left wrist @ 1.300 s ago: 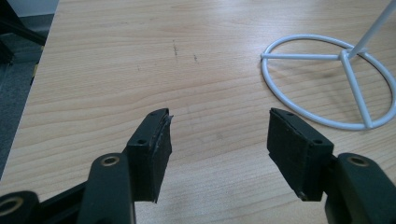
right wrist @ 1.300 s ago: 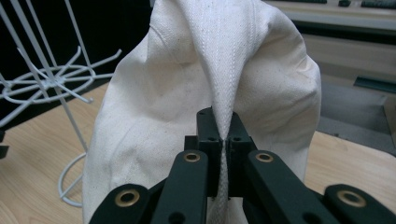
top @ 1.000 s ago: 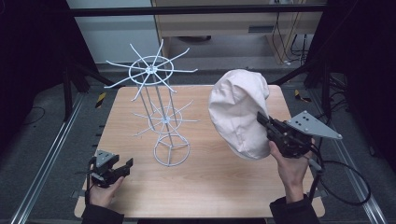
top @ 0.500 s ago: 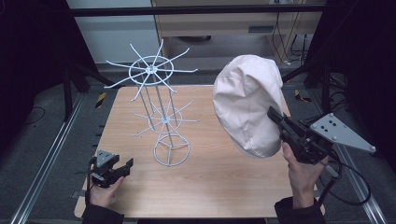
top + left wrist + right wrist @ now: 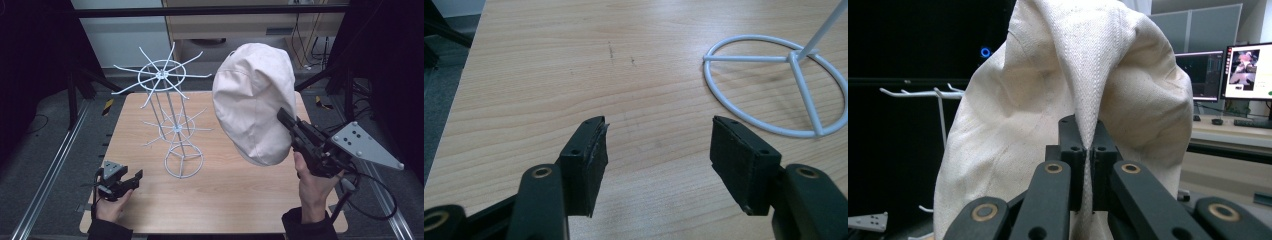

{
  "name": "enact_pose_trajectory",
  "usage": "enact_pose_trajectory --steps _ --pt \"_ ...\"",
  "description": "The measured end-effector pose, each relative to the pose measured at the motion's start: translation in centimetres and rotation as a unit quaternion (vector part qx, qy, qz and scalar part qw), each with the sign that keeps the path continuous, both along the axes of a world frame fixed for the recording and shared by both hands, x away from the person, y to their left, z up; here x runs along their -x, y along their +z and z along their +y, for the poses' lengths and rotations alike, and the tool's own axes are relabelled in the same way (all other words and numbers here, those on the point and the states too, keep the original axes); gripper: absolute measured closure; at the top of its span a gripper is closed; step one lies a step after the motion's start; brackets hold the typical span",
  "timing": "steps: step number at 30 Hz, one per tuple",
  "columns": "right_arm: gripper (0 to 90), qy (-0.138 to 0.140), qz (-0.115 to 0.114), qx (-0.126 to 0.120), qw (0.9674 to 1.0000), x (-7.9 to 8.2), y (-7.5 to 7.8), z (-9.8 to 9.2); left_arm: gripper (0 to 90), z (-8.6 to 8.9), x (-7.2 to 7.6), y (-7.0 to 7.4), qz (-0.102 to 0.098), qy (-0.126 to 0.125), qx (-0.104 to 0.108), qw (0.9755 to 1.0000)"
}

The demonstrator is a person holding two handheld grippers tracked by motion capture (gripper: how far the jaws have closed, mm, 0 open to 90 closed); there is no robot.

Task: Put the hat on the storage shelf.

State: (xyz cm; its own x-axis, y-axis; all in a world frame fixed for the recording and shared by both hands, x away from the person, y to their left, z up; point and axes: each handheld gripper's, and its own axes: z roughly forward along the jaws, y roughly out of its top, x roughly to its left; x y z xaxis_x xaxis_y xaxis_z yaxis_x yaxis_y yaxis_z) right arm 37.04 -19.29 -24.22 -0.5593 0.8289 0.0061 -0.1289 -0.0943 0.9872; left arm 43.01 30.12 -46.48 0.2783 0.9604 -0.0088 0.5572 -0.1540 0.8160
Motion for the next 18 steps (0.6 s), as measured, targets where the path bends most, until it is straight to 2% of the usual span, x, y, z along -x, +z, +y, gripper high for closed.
enact_pose_trajectory --steps 9,18 --pt "88.9 0.021 -0.030 -0.013 0.9993 1.2 1.1 1.5 39.7 0.0 0.0 0.0 0.001 0.001 0.000 1.0000" --pt "88.8 0.038 -0.037 -0.017 0.9984 1.7 1.5 3.3 39.7 0.0 0.0 0.0 0.000 0.001 -0.001 1.0000"
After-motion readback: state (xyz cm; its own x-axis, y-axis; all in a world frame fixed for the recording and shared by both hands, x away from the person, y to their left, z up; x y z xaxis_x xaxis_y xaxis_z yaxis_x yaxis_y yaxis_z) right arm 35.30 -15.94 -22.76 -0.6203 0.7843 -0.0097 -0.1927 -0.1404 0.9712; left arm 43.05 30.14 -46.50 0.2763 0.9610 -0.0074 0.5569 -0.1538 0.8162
